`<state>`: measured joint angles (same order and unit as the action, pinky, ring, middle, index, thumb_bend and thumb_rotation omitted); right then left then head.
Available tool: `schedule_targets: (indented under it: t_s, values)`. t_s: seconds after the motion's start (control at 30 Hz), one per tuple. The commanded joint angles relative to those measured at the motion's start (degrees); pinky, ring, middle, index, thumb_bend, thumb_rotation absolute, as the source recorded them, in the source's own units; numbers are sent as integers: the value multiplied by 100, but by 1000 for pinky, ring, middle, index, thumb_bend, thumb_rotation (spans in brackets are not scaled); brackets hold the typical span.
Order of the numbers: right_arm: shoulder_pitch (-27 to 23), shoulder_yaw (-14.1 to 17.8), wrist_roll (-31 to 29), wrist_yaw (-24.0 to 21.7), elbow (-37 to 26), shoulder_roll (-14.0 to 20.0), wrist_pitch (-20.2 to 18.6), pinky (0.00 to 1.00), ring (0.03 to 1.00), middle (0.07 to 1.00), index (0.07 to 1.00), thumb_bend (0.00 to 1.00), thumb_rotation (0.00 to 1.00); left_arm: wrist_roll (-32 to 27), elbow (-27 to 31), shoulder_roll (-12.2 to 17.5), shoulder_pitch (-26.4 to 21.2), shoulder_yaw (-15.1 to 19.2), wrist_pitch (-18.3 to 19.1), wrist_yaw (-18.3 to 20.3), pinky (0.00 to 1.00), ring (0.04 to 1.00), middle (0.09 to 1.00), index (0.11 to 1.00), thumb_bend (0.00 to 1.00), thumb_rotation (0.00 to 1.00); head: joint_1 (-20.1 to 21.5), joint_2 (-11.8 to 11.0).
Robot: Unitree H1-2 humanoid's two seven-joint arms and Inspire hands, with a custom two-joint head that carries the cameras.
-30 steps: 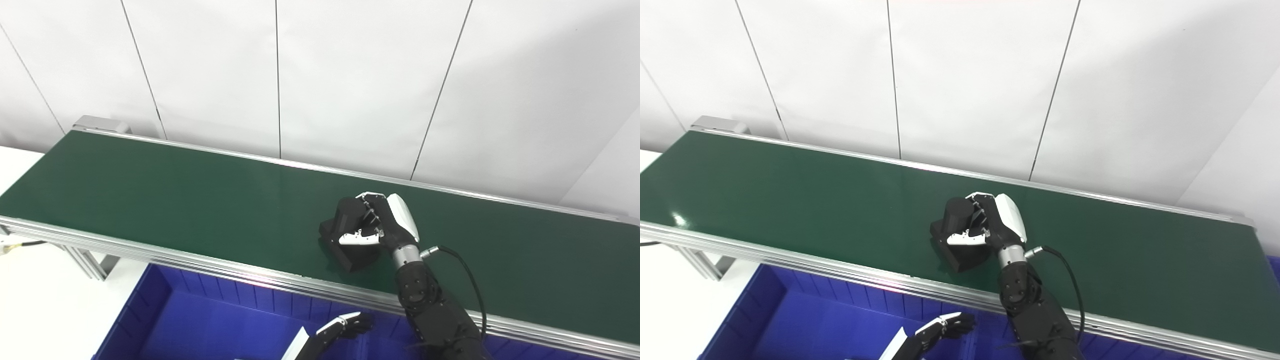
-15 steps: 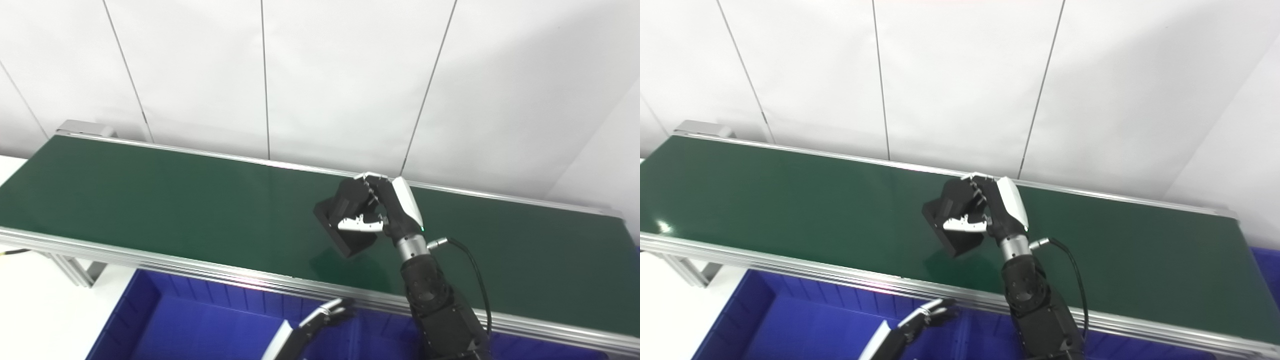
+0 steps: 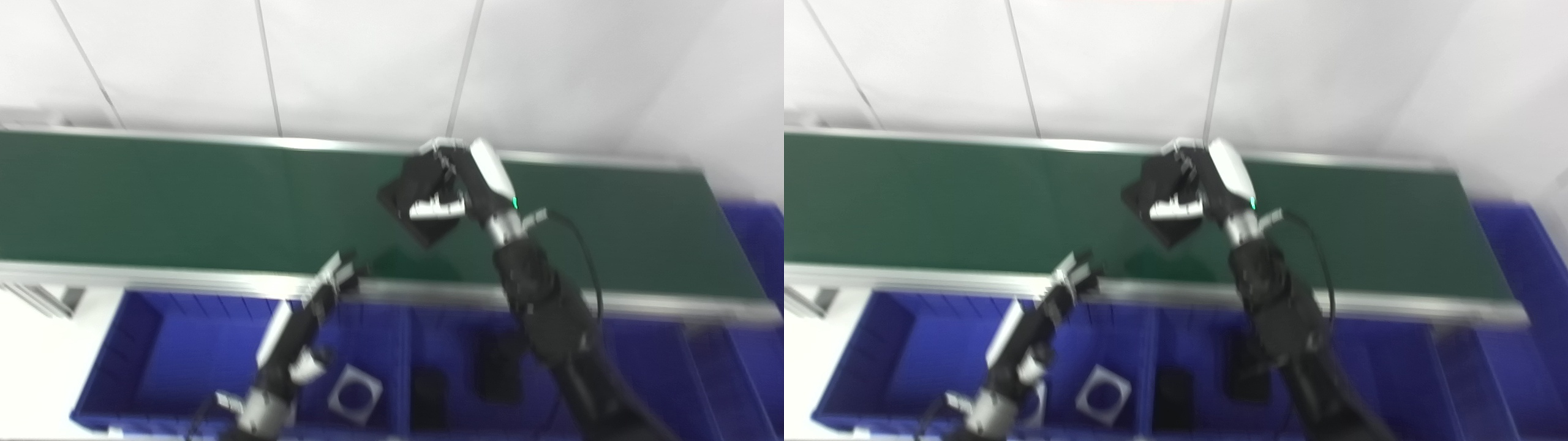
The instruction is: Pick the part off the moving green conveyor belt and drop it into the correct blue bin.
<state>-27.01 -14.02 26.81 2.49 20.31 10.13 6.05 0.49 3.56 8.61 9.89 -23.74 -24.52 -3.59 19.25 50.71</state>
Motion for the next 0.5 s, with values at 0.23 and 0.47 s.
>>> schedule_targets:
  t_s: [0.23, 0.47]
  values:
    - [399, 352, -58, -366, -1156, 557, -398, 243, 309, 426, 535, 519, 0, -158, 837, -373, -139, 451, 404, 456, 817, 868, 842, 926, 816, 939, 77, 199]
    - [999, 679, -138, -669, -2001, 917, -622, 260, 328, 427, 533, 519, 0, -82, 828, -554, -211, 665, 440, 606, 797, 859, 838, 920, 835, 932, 80, 176]
